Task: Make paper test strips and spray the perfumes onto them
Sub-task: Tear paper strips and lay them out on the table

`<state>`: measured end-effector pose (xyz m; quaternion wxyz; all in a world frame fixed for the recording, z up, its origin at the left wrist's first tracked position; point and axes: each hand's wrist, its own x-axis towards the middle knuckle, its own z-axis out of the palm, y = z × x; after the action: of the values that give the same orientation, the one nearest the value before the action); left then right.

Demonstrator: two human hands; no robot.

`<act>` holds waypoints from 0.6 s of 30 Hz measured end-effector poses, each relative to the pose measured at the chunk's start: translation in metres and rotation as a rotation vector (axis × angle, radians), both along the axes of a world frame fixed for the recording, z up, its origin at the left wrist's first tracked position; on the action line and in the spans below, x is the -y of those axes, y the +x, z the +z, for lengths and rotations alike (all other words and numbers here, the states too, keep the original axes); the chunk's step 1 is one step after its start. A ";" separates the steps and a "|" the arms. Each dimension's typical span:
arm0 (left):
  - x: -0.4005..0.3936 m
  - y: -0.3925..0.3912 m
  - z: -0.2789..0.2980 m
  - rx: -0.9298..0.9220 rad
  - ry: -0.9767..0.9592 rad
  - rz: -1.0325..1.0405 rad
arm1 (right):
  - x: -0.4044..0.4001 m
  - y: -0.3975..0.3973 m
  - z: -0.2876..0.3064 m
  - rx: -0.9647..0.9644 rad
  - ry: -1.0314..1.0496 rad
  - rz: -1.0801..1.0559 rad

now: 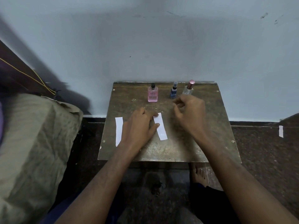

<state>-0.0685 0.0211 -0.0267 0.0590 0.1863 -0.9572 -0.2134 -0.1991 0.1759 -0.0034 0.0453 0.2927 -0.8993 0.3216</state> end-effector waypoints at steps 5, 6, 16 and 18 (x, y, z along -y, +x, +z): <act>0.001 0.002 0.001 -0.002 -0.007 0.003 | -0.031 -0.011 0.001 -0.091 0.217 -0.163; 0.001 0.002 0.002 0.002 -0.009 0.000 | -0.034 -0.013 0.000 -0.073 0.258 -0.174; 0.012 -0.005 0.004 0.021 -0.052 -0.044 | -0.044 -0.021 -0.010 0.020 0.273 -0.055; 0.013 -0.006 0.005 0.027 -0.060 -0.048 | -0.037 -0.018 -0.006 0.005 0.177 -0.057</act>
<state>-0.0746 0.0080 -0.0220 0.0466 0.1644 -0.9681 -0.1833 -0.2176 0.2129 -0.0091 0.0263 0.2691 -0.9323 0.2403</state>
